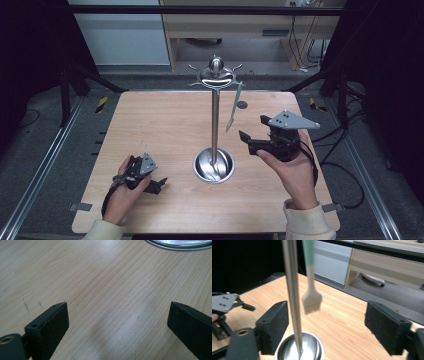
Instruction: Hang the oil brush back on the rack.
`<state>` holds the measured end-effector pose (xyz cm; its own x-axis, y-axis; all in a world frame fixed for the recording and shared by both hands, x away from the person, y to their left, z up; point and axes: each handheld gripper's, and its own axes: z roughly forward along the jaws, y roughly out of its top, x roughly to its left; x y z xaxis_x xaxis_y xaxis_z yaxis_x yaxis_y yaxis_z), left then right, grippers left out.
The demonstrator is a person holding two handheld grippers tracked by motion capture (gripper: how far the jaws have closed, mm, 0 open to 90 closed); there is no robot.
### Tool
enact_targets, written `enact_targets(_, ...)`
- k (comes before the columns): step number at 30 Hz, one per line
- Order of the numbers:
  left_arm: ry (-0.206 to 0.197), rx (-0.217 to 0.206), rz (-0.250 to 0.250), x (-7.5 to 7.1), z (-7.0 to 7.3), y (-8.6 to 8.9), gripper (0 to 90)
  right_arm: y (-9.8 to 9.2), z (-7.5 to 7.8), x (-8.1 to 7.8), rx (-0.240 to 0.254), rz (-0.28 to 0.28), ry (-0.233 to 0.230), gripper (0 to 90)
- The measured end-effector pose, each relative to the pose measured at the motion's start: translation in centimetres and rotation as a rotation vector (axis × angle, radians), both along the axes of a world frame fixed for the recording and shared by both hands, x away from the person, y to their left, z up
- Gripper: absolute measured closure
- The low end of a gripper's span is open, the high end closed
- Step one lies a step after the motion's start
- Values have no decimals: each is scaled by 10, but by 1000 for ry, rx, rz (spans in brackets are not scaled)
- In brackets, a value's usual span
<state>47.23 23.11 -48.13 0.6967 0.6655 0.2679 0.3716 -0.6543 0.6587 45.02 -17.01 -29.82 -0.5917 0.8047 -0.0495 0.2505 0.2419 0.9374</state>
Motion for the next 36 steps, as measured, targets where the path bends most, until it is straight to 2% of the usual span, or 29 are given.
enact_targets(4,-4,-1,-2,0,0,-1,33,-8,-2,1,-22,-31,-6,137)
enact_targets(11,-2,-2,-7,0,0,-1,33,-27,-14,9,-8,-94,25,80)
enact_targets(22,-6,0,-8,0,1,-1,34,-43,-29,17,-34,-173,39,90)
enact_targets(36,-5,-3,-6,0,1,-2,33,-53,-50,26,-46,-206,73,97)
